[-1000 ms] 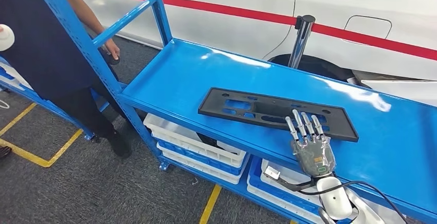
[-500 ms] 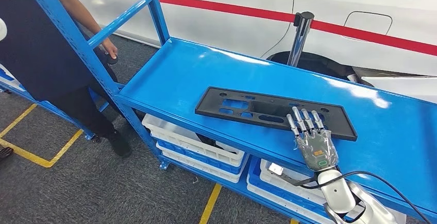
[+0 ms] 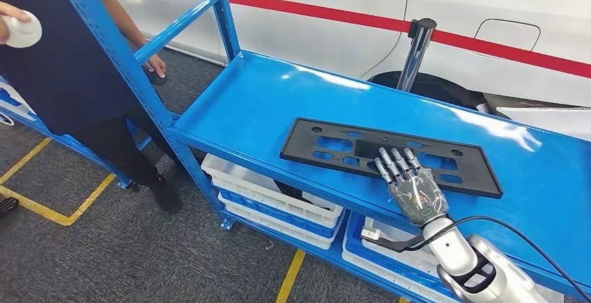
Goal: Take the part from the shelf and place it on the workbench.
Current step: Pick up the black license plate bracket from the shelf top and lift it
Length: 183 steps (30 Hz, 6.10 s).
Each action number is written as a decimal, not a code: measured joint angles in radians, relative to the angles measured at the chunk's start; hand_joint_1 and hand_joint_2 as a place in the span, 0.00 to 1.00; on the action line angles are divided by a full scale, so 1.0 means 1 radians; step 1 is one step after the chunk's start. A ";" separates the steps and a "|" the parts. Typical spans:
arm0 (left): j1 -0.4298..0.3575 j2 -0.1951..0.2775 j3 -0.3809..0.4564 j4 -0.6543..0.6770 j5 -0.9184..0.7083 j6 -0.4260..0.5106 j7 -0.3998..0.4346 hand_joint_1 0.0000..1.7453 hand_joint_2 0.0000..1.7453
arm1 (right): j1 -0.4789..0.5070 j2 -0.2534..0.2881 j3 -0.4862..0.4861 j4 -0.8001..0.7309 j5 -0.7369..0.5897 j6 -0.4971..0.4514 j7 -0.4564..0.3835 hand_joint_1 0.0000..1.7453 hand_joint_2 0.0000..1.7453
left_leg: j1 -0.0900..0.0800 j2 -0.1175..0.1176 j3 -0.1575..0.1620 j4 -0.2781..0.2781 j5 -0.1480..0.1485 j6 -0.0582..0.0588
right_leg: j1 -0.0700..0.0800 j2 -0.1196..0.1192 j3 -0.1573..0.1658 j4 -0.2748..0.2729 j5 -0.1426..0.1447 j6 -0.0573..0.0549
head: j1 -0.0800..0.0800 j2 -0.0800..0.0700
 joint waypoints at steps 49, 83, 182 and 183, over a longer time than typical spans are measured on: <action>-0.006 -0.009 0.024 0.000 0.009 -0.009 -0.003 0.00 0.00 | -0.169 0.110 0.144 0.008 -0.358 0.096 -0.017 0.00 1.00 | -0.014 0.000 -0.018 0.015 -0.010 0.024 | -0.002 -0.005 0.004 -0.031 0.009 -0.011 | -0.001 0.000; -0.004 -0.027 0.043 0.000 0.034 -0.003 -0.010 0.00 0.00 | -0.229 0.313 0.205 0.247 -0.333 0.091 0.200 0.00 1.00 | 0.002 0.004 0.007 -0.030 0.022 0.011 | 0.012 -0.004 -0.018 0.010 -0.015 -0.010 | 0.000 0.000; -0.032 -0.039 0.121 -0.011 0.075 -0.014 -0.439 0.00 1.00 | 0.122 0.059 -0.608 -0.735 -1.592 -0.827 -0.071 1.00 1.00 | 0.012 0.015 -0.021 0.004 0.015 0.007 | -0.012 0.001 -0.068 0.137 -0.059 0.032 | 0.001 0.000; -0.030 -0.038 0.124 -0.011 0.077 -0.019 -0.436 0.00 1.00 | 0.124 0.063 -0.604 -0.735 -1.603 -0.828 -0.081 1.00 1.00 | 0.016 0.013 -0.028 0.021 0.008 -0.004 | -0.021 0.002 -0.041 0.077 -0.034 0.042 | 0.002 0.000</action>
